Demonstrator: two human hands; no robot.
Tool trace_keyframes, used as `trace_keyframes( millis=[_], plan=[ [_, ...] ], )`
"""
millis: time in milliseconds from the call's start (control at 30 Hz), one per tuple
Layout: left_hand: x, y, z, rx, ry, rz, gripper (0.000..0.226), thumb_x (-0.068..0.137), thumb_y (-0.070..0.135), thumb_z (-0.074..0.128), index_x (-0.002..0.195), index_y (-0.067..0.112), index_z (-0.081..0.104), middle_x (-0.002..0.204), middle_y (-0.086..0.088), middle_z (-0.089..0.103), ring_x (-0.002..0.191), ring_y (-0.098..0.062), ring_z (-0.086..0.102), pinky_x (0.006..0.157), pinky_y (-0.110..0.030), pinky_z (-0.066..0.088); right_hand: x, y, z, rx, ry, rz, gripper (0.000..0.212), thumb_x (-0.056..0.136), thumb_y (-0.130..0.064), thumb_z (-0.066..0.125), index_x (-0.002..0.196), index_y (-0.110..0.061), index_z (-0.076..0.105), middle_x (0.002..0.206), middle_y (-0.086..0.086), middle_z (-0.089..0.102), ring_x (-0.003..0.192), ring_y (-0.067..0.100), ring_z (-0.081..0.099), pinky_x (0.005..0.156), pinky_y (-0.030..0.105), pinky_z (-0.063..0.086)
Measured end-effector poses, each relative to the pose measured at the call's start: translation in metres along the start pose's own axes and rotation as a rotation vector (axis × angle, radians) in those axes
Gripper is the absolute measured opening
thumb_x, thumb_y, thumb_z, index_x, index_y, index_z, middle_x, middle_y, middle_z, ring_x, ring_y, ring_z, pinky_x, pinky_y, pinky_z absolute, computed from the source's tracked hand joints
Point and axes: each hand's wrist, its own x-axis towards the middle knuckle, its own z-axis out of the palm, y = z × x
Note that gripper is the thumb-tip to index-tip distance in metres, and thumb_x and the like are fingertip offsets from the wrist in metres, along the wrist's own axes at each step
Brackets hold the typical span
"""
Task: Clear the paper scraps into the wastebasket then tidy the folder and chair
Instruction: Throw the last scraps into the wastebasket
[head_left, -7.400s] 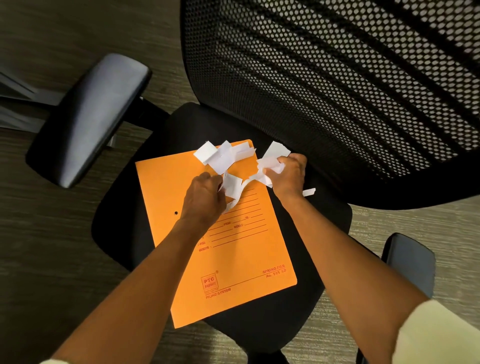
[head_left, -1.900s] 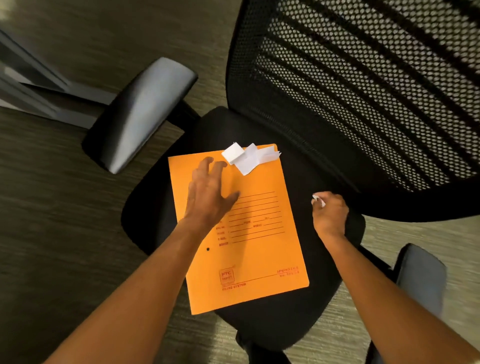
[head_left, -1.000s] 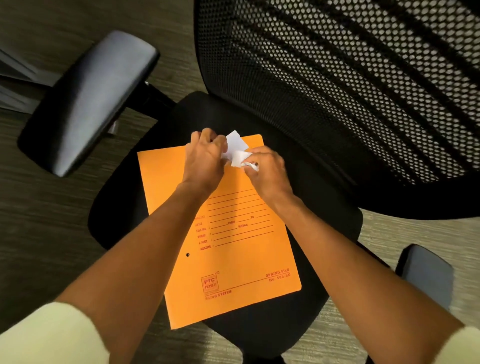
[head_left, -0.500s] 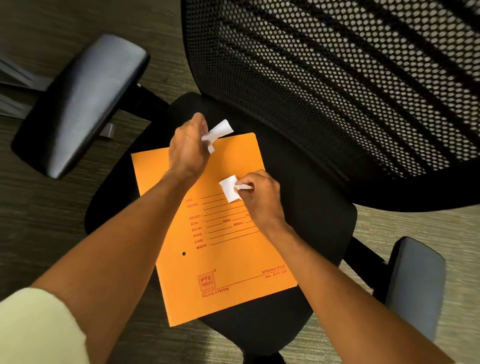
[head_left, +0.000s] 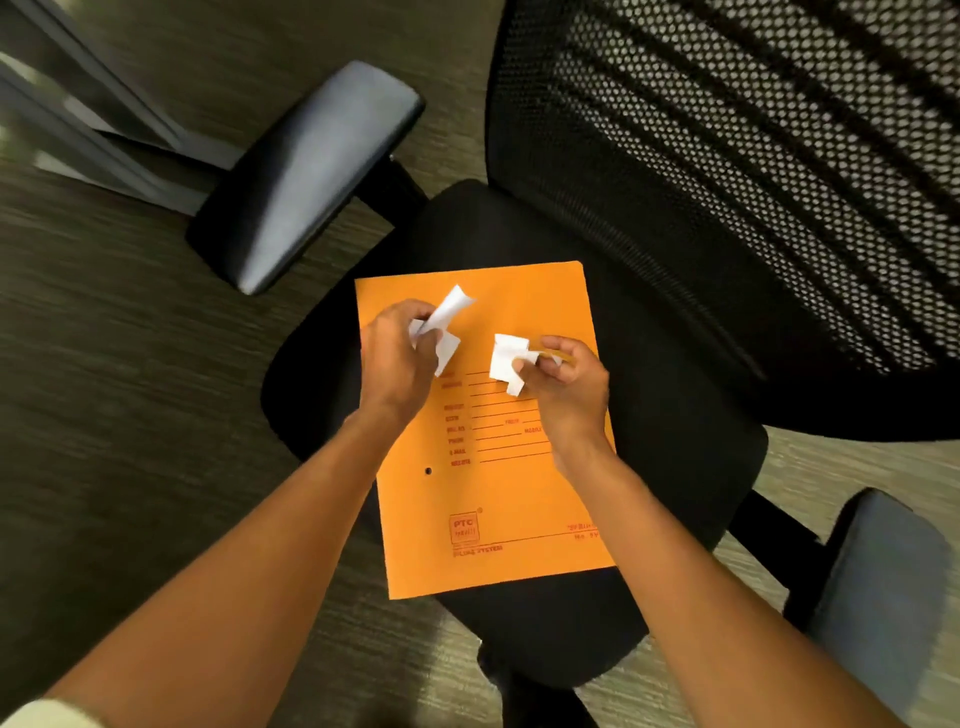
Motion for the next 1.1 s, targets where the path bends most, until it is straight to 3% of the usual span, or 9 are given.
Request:
trace_keyframes(
  millis=[67, 133, 233, 400, 600, 867, 1000, 1100],
  plan=[
    [-0.013, -0.008, -0.011, -0.066, 0.022, -0.070, 0.013, 0.090, 0.013, 0.063, 0.103, 0.015, 0.067, 0.098, 0.001, 0.063, 0.086, -0.014, 0.059, 0.061, -0.019, 0.048, -0.006, 0.001, 0.006, 0.005, -0.021, 0.014, 0.034, 0.079, -0.007, 0.075, 0.110, -0.017, 0.064, 0.096, 0.005, 0.071, 0.087, 0.015, 0.071, 0.067, 0.020, 0.056],
    [-0.025, -0.019, -0.021, -0.133, 0.037, -0.128, 0.011, 0.088, 0.015, 0.066, 0.098, 0.019, 0.067, 0.095, -0.001, 0.067, 0.086, -0.016, 0.062, 0.065, -0.027, 0.054, -0.015, 0.003, 0.014, 0.021, -0.047, 0.020, 0.030, 0.079, -0.008, 0.075, 0.106, -0.017, 0.066, 0.101, 0.009, 0.072, 0.090, 0.020, 0.071, 0.072, 0.025, 0.058],
    [-0.045, -0.034, -0.035, -0.229, 0.054, -0.189, 0.010, 0.085, 0.014, 0.068, 0.092, 0.021, 0.067, 0.090, 0.000, 0.069, 0.087, -0.019, 0.066, 0.073, -0.037, 0.058, -0.031, 0.006, 0.026, 0.018, -0.082, 0.022, 0.026, 0.078, -0.007, 0.075, 0.100, -0.018, 0.067, 0.096, 0.005, 0.070, 0.087, 0.021, 0.070, 0.080, 0.033, 0.059],
    [-0.085, -0.059, -0.057, -0.359, 0.126, -0.302, 0.015, 0.083, 0.008, 0.069, 0.096, 0.015, 0.069, 0.091, 0.000, 0.070, 0.085, -0.015, 0.068, 0.072, -0.033, 0.058, -0.063, 0.020, 0.046, -0.028, -0.149, 0.035, 0.023, 0.079, -0.008, 0.075, 0.099, -0.018, 0.067, 0.088, -0.002, 0.066, 0.078, 0.017, 0.068, 0.073, 0.036, 0.061],
    [-0.146, -0.107, -0.091, -0.446, 0.196, -0.436, 0.022, 0.083, 0.013, 0.072, 0.104, 0.017, 0.067, 0.100, -0.005, 0.071, 0.089, -0.018, 0.069, 0.064, -0.028, 0.057, -0.112, 0.053, 0.076, -0.091, -0.289, 0.081, 0.027, 0.081, -0.008, 0.073, 0.107, -0.011, 0.066, 0.095, 0.004, 0.071, 0.086, 0.018, 0.069, 0.068, 0.026, 0.059],
    [-0.236, -0.161, -0.137, -0.579, 0.326, -0.602, 0.023, 0.083, 0.006, 0.071, 0.104, 0.012, 0.065, 0.092, -0.005, 0.071, 0.080, -0.017, 0.070, 0.054, -0.021, 0.056, -0.195, 0.113, 0.112, -0.278, -0.515, 0.127, 0.034, 0.082, -0.008, 0.072, 0.115, -0.010, 0.065, 0.104, 0.007, 0.072, 0.093, 0.017, 0.071, 0.074, 0.023, 0.058],
    [-0.287, -0.194, -0.156, -0.614, 0.378, -0.685, 0.025, 0.082, 0.007, 0.073, 0.105, 0.011, 0.064, 0.093, -0.007, 0.072, 0.083, -0.024, 0.071, 0.069, -0.040, 0.061, -0.241, 0.145, 0.130, -0.385, -0.594, 0.146, 0.036, 0.081, -0.009, 0.073, 0.116, -0.007, 0.065, 0.104, 0.006, 0.072, 0.093, 0.015, 0.070, 0.084, 0.032, 0.058],
    [-0.331, -0.217, -0.169, -0.616, 0.425, -0.731, 0.024, 0.082, 0.010, 0.073, 0.104, 0.012, 0.064, 0.088, -0.003, 0.071, 0.081, -0.025, 0.071, 0.068, -0.042, 0.060, -0.283, 0.171, 0.143, -0.486, -0.680, 0.154, 0.033, 0.080, -0.009, 0.073, 0.112, -0.010, 0.066, 0.103, 0.000, 0.071, 0.092, 0.009, 0.067, 0.075, 0.020, 0.055]
  ],
)
